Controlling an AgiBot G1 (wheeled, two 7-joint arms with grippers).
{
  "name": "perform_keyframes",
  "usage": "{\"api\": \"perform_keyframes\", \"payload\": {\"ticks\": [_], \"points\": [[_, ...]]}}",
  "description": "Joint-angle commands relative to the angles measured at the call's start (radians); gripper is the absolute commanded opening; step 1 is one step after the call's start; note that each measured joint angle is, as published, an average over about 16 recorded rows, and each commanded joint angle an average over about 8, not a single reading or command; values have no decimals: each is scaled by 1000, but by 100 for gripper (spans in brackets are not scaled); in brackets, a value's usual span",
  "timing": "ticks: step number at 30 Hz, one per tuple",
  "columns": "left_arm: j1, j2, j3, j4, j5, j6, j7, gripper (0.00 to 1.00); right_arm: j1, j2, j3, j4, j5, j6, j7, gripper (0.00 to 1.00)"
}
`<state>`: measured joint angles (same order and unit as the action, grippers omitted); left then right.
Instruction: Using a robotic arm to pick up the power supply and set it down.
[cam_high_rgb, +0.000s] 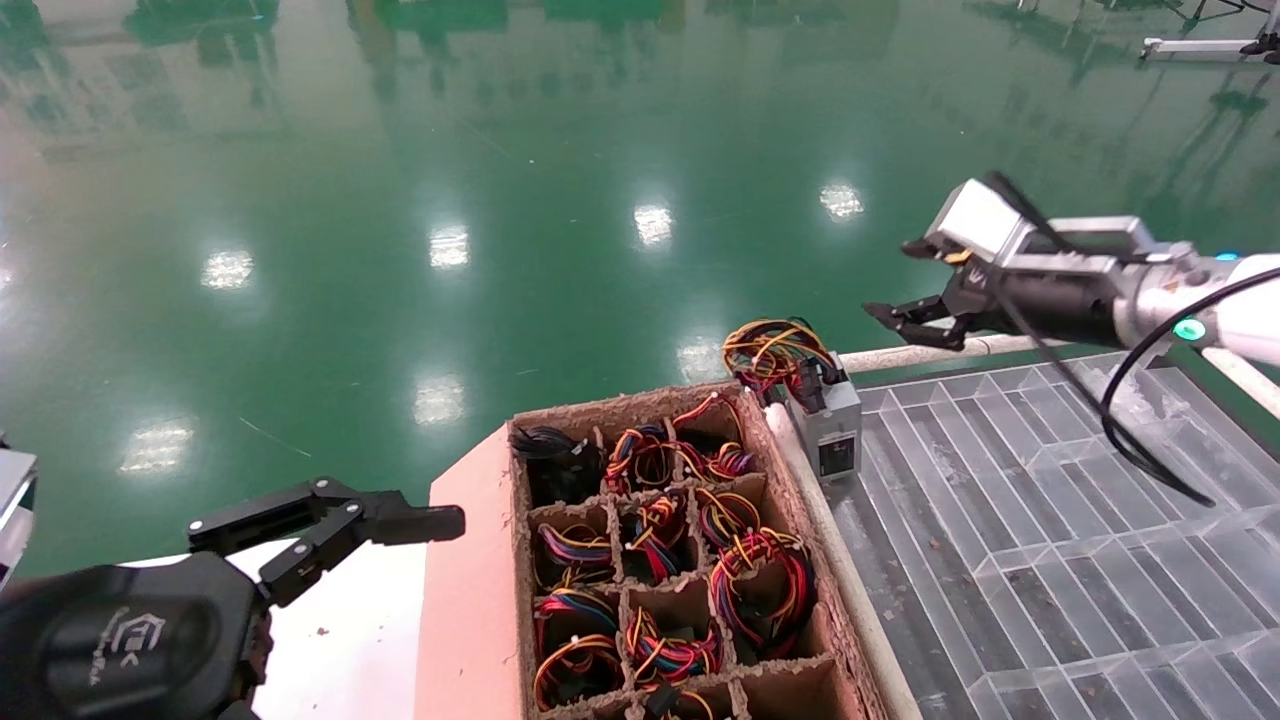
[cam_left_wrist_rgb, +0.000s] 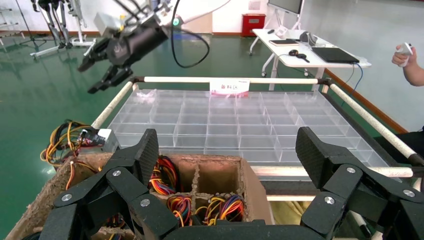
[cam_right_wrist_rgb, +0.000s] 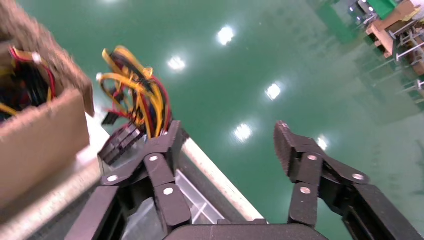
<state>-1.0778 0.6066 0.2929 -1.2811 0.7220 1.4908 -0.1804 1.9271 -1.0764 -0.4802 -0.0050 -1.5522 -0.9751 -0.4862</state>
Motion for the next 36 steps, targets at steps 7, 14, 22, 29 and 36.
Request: {"api": "perform_keyframes", "payload": {"ticks": [7,14,22,29,36], "points": [[0,0,0,1,0,0,0,100,-21,33,17,60,50,-57,50,100],[0,0,0,1,0,0,1,100,-123,86,39,210,144,-113,127,100],[-1,0,1,1,0,0,1,100,-242,147,66,385,254,-180,215,100],[-1,0,1,1,-1,0,1,100,-345,201,88,538,350,-237,293,100],[-1,-1,2,1,-1,-1,1,100,-449,255,111,693,447,-295,371,100]]}}
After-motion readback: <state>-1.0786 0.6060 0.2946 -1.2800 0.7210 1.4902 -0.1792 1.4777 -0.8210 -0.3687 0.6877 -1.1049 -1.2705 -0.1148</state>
